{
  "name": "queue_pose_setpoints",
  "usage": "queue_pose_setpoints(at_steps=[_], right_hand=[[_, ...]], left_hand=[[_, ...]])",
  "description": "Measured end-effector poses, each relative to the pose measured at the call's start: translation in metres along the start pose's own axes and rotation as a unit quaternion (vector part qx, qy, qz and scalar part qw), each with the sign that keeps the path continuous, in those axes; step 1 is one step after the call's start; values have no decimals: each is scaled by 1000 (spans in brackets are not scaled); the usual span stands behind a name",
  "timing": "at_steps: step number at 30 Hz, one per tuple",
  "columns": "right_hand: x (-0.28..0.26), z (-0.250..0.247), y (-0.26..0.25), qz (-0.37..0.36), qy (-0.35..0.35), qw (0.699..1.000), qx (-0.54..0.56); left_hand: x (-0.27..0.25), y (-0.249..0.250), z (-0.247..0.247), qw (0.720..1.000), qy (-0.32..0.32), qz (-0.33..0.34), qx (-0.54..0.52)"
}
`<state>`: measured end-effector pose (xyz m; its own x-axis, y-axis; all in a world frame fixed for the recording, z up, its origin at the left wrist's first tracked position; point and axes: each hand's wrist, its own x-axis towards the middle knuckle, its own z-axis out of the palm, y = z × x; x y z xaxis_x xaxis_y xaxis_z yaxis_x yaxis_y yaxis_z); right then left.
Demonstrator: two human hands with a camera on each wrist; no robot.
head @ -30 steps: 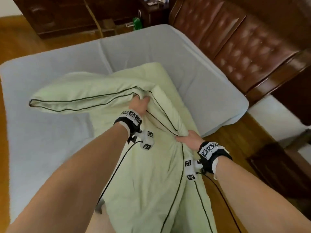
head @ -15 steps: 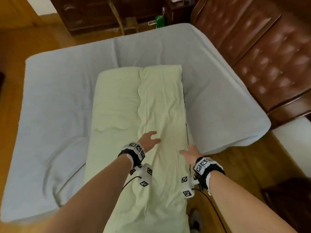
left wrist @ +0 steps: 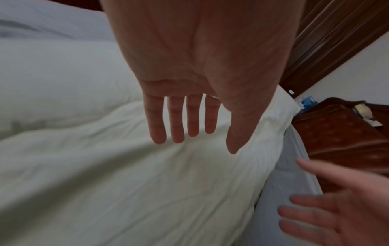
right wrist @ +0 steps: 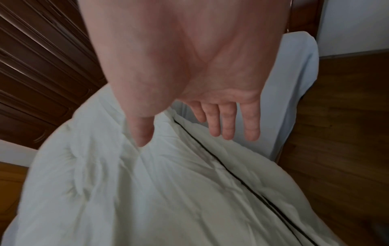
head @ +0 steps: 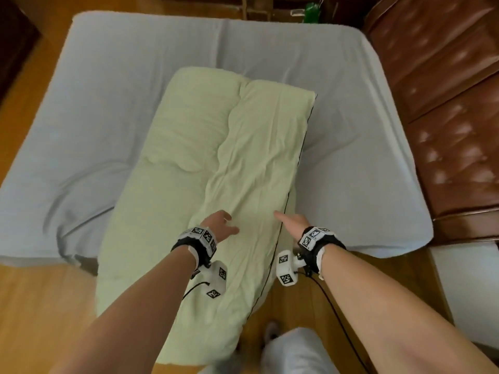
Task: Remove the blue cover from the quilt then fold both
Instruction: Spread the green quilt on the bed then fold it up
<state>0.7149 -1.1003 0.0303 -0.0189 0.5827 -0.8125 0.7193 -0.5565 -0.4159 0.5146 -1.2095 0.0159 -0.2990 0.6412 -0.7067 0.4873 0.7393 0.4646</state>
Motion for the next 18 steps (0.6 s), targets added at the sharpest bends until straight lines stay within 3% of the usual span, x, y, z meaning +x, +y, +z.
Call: queue_pose_setpoints(at_steps=[7,9,12,15,18], right_hand=[[92,24,-2,54,-60,996,43],[108,23,-12,28,-70,996,52],[113,12,-37,-68,-96,992,51],[86,-17,-85,-155,-130,978,57],[48,-60,-139,-200,-172,960,94]], left_hand=[[36,-20,91,998,-36,-46,1],[43,-22,109,997,-30,-71,13],[39,-8,140,991,-6,-136,7],[16,36,162,964,104,-239,-54],[-1,86,154,927,242,-272,-94]])
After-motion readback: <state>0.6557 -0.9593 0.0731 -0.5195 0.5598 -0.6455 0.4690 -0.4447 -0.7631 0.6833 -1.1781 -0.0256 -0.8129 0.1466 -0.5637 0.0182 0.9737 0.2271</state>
